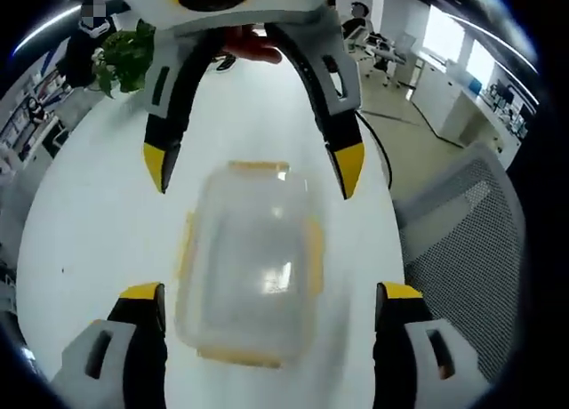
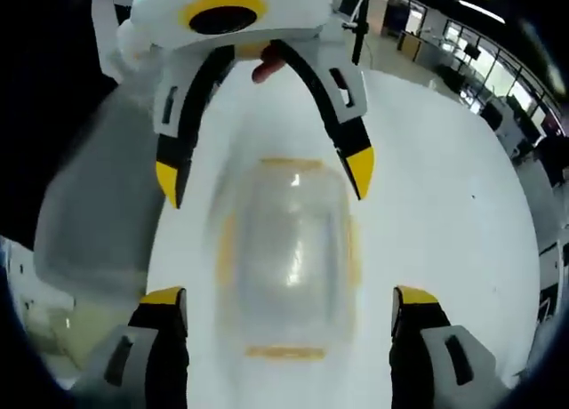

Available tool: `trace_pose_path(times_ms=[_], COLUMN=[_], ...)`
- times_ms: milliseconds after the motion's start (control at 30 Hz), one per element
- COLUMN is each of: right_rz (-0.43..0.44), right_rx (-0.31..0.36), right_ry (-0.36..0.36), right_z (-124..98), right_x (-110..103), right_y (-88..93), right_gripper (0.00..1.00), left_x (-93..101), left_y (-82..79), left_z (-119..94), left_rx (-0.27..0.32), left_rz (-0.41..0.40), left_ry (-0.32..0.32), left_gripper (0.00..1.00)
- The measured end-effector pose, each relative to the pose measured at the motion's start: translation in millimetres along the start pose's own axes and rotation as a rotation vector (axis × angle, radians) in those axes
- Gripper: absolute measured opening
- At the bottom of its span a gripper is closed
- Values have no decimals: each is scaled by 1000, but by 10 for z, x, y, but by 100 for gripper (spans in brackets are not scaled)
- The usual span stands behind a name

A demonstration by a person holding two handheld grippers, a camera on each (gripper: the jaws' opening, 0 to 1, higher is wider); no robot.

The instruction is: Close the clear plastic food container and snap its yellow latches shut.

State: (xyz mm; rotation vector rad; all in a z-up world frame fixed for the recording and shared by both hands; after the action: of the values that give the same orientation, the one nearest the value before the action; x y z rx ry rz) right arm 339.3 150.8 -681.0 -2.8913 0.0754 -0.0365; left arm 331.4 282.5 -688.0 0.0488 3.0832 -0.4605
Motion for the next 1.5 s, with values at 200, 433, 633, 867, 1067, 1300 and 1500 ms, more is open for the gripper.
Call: trace_pose_path(times_ms=[200,433,633,867,1067,1300,1500], right_rz=[7,5,18,28,36,34,35], right_rx=[-24,-50,-59,-57,-82,-84,-106], right_ry=[-13,-18,-21,-25,-28,-34,-37], right_z=[75,139,174,230,280,294,300], right_x=[-14,-19,-13,-15,0,36,36], right_y=[-5,30,70,70,103,105,106], right_gripper=[93,90,87,84,81,79,79], left_x=[-22,-72,-113,-143,-156,-177,-191], left_y=[42,92,97,85,76,73,44], left_z=[47,132,161,209,276,312,350], left_rx=[-21,-55,-73,-113,-143,-170,-175], left_rz=[0,18,32,62,83,104,83], left_ry=[26,51,56,52,38,8,0], left_gripper=[97,94,92,90,91,89,88])
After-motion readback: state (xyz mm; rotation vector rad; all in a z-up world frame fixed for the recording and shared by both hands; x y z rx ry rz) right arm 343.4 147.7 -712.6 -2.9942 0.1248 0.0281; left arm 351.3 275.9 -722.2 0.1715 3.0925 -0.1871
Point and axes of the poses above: the point that each gripper's makers call its tool centre point, and the gripper's own axes: z roughly forward along the fingers, x roughly to its right, y roughly out of its underside, the point moved 9 cm from there along -z, roughly backward along the fingers, and after that the axes turned 13 degrees about -x, right-handed, at the moved point
